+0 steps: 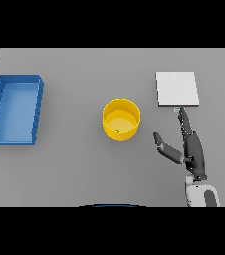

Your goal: Pick up the red beaker and tilt it to pour out 1 green nut into yellow bowl. Pick up the yellow bowl and place it on the metallic measuring scale.

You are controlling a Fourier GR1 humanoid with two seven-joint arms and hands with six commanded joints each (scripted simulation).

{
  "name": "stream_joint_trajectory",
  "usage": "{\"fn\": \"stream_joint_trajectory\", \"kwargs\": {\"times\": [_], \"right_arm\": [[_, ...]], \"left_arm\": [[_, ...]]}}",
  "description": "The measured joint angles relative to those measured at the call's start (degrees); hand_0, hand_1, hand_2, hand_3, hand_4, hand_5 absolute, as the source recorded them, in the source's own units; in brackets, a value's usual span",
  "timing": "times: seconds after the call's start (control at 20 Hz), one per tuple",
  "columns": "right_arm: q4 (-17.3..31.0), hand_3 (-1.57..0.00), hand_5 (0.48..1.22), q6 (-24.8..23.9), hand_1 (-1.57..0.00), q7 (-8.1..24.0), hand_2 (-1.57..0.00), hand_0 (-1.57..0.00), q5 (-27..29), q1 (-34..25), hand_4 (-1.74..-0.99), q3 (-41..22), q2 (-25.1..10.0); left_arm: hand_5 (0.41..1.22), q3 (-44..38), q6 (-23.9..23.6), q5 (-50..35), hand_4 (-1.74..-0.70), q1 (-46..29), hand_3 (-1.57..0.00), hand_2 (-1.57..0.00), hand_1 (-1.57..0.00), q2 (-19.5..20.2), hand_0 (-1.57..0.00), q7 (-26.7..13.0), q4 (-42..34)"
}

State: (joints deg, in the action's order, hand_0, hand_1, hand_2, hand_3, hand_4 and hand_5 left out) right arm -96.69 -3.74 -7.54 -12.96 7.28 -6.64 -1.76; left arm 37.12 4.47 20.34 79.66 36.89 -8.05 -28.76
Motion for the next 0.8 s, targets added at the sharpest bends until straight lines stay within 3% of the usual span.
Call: {"fn": "stream_joint_trajectory", "kwargs": {"times": [0.1,0.3,0.5,0.65,0.8], "right_arm": [[0.56,0.00,0.595,0.51,0.00,-1.65,0.00,0.00,0.17,0.24,-1.217,0.45,-1.09],[0.98,0.00,0.620,0.76,0.00,-0.29,0.00,0.00,-0.65,-0.53,-1.209,0.21,-1.89],[-0.50,0.00,0.653,0.93,0.00,-1.21,0.00,0.00,-1.80,0.41,-1.206,-0.72,-2.31],[0.67,0.00,0.664,0.94,0.00,0.63,0.00,0.00,-2.08,-0.11,-1.215,-1.02,-1.84],[0.28,0.00,0.664,1.22,0.00,-1.29,0.00,0.00,-1.74,0.67,-1.214,-0.94,-2.20]], "left_arm": [[1.221,-2.70,-3.14,-5.03,-1.74,-5.33,-1.41,-1.57,-1.57,3.10,-1.57,-4.81,-4.15],[1.221,-6.86,-13.58,-13.71,-1.74,-18.34,-1.45,-1.57,-1.57,7.99,-1.57,-13.04,-16.04],[1.221,-7.91,-22.11,-19.47,-1.74,-30.32,-1.45,-1.57,-1.57,10.59,-1.57,-21.89,-26.70],[1.221,-7.27,-27.13,-22.02,-1.74,-37.98,-1.45,-1.57,-1.57,12.25,-1.57,-24.03,-33.56],[1.221,-6.59,-30.95,-24.28,-1.74,-43.62,-1.47,-1.57,-1.57,12.61,-1.57,-24.75,-36.94]]}}
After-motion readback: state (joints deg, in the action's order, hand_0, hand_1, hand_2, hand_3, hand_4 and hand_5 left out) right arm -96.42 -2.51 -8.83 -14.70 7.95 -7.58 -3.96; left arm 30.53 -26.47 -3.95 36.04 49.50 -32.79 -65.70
